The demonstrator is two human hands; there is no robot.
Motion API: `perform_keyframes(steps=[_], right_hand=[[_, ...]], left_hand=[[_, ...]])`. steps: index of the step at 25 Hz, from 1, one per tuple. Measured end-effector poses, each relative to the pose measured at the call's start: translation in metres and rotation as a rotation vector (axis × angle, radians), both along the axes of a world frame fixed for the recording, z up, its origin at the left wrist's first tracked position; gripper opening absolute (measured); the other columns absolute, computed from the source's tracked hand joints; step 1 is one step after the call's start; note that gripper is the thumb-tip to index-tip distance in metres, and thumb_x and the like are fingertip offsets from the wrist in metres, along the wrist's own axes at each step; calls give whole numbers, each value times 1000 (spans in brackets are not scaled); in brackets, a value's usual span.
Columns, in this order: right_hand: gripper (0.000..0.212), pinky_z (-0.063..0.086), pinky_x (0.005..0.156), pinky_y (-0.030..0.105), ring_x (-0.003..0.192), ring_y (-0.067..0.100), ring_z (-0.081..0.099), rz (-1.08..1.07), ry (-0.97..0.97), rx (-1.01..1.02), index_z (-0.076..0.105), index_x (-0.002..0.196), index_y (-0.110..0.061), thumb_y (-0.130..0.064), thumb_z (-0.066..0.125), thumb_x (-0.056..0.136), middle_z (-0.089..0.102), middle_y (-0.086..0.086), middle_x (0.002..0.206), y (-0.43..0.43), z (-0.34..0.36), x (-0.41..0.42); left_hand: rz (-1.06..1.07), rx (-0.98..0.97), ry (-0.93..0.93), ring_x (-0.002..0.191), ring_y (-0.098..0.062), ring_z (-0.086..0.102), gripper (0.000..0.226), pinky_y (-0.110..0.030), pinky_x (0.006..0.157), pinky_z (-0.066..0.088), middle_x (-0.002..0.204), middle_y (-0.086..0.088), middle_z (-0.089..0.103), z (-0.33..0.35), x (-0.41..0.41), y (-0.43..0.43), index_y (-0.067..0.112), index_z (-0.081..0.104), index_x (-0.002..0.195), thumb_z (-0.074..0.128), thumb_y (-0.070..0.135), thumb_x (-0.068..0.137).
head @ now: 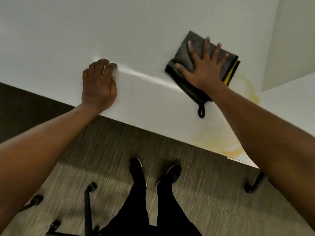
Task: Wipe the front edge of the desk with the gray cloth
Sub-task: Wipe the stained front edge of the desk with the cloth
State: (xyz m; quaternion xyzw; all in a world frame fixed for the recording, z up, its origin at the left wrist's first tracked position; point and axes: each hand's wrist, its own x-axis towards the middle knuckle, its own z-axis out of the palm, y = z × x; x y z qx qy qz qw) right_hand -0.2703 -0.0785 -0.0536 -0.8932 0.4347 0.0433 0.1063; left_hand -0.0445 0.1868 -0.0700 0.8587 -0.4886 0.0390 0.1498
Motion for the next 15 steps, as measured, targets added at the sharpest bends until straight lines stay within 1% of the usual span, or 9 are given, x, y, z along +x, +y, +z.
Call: perform_keyframes(steps=[2,4,7,10,12,15], right_hand=[[95,-7,114,79,152,58,-12,-65,-1,7,4,164,-40,-90,21,85,-11,22,171,6,0,28],[91,-5,113,79,151,59,-10,-47,-46,-3,7,165,-34,-84,23,90,-7,25,170,39,-3,49],[86,-5,115,78,152,58,-10,96,-79,-18,13,165,-33,-79,23,93,-4,23,171,126,-11,51],[80,-2,117,76,154,54,-9,300,-92,-42,17,164,-35,-76,24,96,-2,20,172,185,-15,17],[76,2,117,76,155,51,-6,428,-102,-72,18,163,-37,-75,25,97,1,17,173,184,-18,-17],[75,5,116,77,156,50,-3,591,-55,-154,15,163,-40,-75,24,97,2,15,173,138,-17,-54]], left_hand=[[0,-4,-3,130,-35,46,42,-44,101,36,139,-15,53,0,0,-1,11,54,135,47,12,93],[2,-5,0,130,-35,46,42,-44,102,35,138,-15,53,2,-1,0,10,55,135,46,11,93],[4,14,17,128,-35,48,45,-43,101,36,138,-15,54,6,-1,0,9,56,135,44,8,91],[-3,38,25,124,-35,50,45,-43,99,38,136,-15,55,12,0,-1,9,57,134,44,9,91],[-2,39,24,122,-36,52,44,-43,98,40,134,-15,57,13,-1,-1,8,58,133,42,10,91],[-9,16,12,120,-36,55,46,-43,97,43,131,-15,60,12,0,1,7,61,131,39,9,91]])
